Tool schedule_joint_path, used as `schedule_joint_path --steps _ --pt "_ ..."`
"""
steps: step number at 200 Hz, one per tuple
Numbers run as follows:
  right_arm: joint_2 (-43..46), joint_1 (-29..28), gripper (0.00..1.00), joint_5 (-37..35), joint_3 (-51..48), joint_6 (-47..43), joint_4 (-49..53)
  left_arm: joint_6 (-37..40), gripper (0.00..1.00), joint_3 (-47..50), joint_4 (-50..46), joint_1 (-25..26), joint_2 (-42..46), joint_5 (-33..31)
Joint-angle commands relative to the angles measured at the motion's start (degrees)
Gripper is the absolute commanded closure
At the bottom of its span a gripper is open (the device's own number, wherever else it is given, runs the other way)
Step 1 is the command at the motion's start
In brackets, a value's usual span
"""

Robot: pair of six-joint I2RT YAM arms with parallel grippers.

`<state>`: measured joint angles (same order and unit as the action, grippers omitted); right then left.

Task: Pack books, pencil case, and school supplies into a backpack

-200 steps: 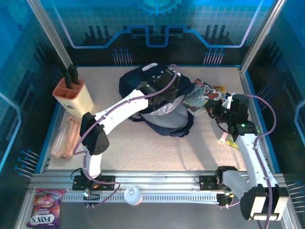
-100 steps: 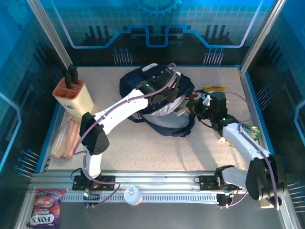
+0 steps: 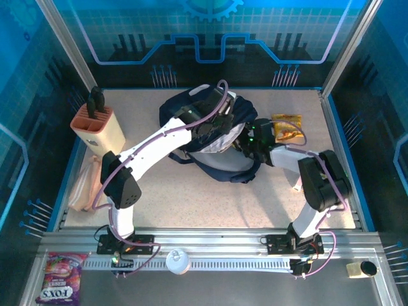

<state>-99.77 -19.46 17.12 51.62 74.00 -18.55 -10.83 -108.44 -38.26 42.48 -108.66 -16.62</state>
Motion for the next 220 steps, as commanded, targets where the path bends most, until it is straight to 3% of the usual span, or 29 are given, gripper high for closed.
schedule_joint_path --steps 1,32,91,117,158,183,199,220 --pt "-4.7 -1.6 0.93 1.2 4.0 1.7 -4.7 -2.4 1.00 -0.1 6.3 -0.1 5.1 1.5" --pt "-6.3 -1.8 0.84 2.1 5.2 1.1 -4.5 -2.7 1.00 0.9 6.2 -0.3 5.7 1.4" --pt "2.3 0.4 0.42 2.3 0.9 -2.3 0.3 -4.0 1.00 2.1 6.4 -1.5 5.9 2.3" --pt "9.0 1.2 0.26 -1.9 -2.7 -4.8 9.1 -4.5 1.00 2.4 6.7 -1.9 5.9 3.4" --pt "20.4 3.0 0.22 -8.3 -11.2 -5.1 15.7 -4.6 1.00 4.7 7.1 -2.2 5.0 6.3" --pt "29.2 4.1 0.21 -15.7 -14.2 -6.6 22.7 -4.5 1.00 7.3 7.2 -2.1 4.5 10.7" --pt "34.5 4.4 0.20 -21.5 -14.0 -8.7 28.5 -4.9 0.89 9.2 7.0 -2.2 4.3 13.8" --pt "38.7 4.8 0.18 -27.1 -12.2 -11.6 34.8 -6.7 0.67 11.7 7.0 -2.4 4.6 17.1"
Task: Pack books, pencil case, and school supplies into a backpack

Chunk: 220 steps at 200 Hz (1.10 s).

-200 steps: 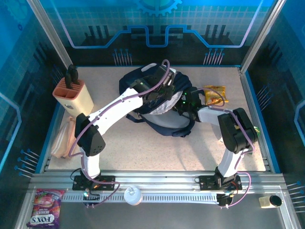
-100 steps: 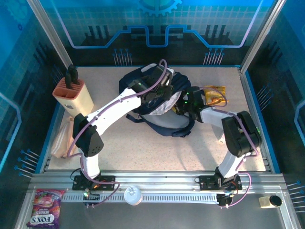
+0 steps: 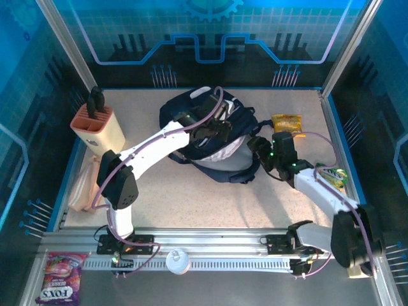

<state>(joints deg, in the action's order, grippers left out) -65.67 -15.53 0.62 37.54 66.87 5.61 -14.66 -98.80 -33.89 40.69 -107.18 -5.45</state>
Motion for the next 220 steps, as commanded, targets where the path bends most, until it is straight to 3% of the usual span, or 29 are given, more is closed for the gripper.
schedule_joint_path --steps 1,21,45,137,220 --pt "4.7 0.9 0.18 -10.8 1.9 -4.6 10.8 -3.0 0.66 2.1 2.6 -0.6 3.2 6.2" --pt "5.9 1.0 0.18 -13.2 4.5 -7.9 14.4 -5.2 0.46 5.0 3.2 -1.6 4.7 8.2" --pt "5.7 1.1 0.17 -13.4 7.0 -10.8 15.8 -10.0 0.35 11.0 5.7 -4.9 8.6 9.9" --pt "1.2 -0.6 0.16 -7.7 8.8 -12.5 12.3 -36.1 0.38 46.6 26.2 -27.6 22.3 18.5" --pt "-1.7 -2.6 0.18 -4.8 9.0 -11.9 11.4 -38.0 0.41 48.2 31.8 -30.9 15.5 20.3"
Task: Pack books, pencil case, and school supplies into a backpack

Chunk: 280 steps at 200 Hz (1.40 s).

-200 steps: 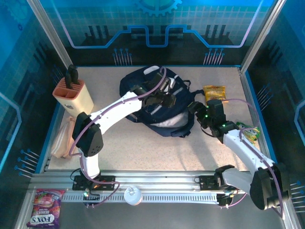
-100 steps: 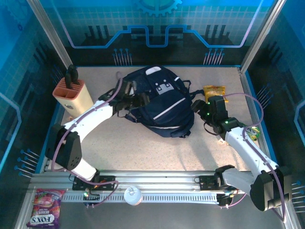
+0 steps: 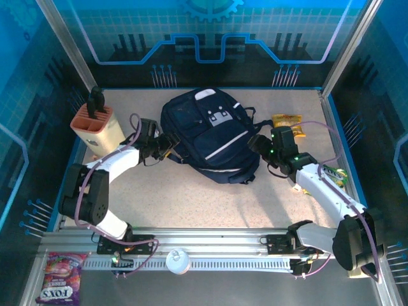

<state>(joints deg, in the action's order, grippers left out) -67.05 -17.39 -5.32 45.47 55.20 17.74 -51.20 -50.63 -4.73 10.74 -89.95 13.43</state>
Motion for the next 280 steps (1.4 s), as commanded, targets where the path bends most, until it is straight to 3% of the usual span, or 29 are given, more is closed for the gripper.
schedule_joint_path --steps 1,88,129,175,233,280 --pt "-0.3 -0.7 0.18 1.2 1.0 -0.3 -0.8 -1.5 0.41 0.1 2.6 -1.0 -1.8 1.4" --pt "-3.5 -1.1 0.22 5.9 -2.8 0.8 -2.5 -3.6 0.50 -1.0 8.2 -1.2 -8.1 4.6" --pt "-9.7 -1.1 0.33 11.3 -3.4 0.2 -7.9 -3.9 0.75 -1.4 9.0 -1.2 -8.1 5.1" --pt "-21.6 -0.9 0.44 14.5 2.5 -3.9 -10.4 -3.0 1.00 -0.5 6.1 -1.2 -2.6 4.3" --pt "-36.7 2.3 0.49 13.6 16.4 -12.5 -10.9 -3.5 1.00 1.3 1.8 -0.7 3.5 5.3" --pt "-28.1 2.5 0.39 6.5 16.1 -17.9 -3.6 -3.5 1.00 0.2 0.1 2.4 4.0 6.2"
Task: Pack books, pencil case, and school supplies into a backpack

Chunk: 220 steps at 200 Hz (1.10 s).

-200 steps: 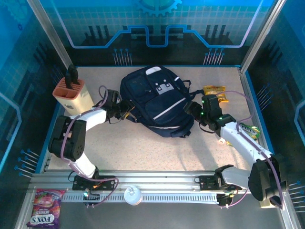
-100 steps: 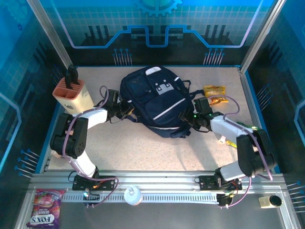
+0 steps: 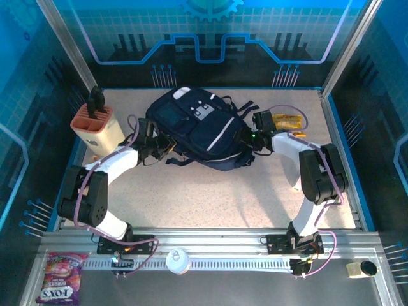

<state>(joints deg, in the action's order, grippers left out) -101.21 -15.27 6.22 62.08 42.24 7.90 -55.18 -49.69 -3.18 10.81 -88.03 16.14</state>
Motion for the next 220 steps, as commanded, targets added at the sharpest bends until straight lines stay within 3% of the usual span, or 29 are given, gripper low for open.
schedule_joint_path --steps 1,31,51,90,116,137,181,220 --pt "6.4 0.3 0.39 -5.3 -0.5 -5.1 6.5 0.5 1.00 -0.8 -1.5 2.4 2.0 3.5" --pt "16.3 -1.3 0.33 -11.5 -1.7 -9.2 13.9 -0.6 1.00 -1.7 -1.3 4.0 1.2 3.2" --pt "20.2 -5.5 0.33 -14.4 -1.6 -10.3 18.0 -1.7 1.00 -2.0 -0.1 4.8 0.8 2.9" --pt "21.1 -20.3 0.39 -19.5 -0.7 -7.0 19.6 -2.6 1.00 -3.3 1.0 6.4 0.1 2.9" --pt "17.6 -31.1 0.46 -21.9 1.0 -5.5 15.1 -2.6 1.00 -4.9 0.9 7.2 -1.2 3.6" --pt "13.8 -36.2 0.51 -22.1 1.7 -4.1 10.1 -3.0 1.00 -5.9 0.9 7.7 -2.0 4.2" --pt "6.5 -38.1 0.66 -19.8 3.0 -0.3 3.2 -3.0 1.00 -7.8 0.4 8.6 -3.0 5.3" --pt "2.3 -37.4 0.68 -23.5 4.8 -1.1 1.5 -3.1 1.00 -8.0 0.0 8.7 -2.7 5.7"
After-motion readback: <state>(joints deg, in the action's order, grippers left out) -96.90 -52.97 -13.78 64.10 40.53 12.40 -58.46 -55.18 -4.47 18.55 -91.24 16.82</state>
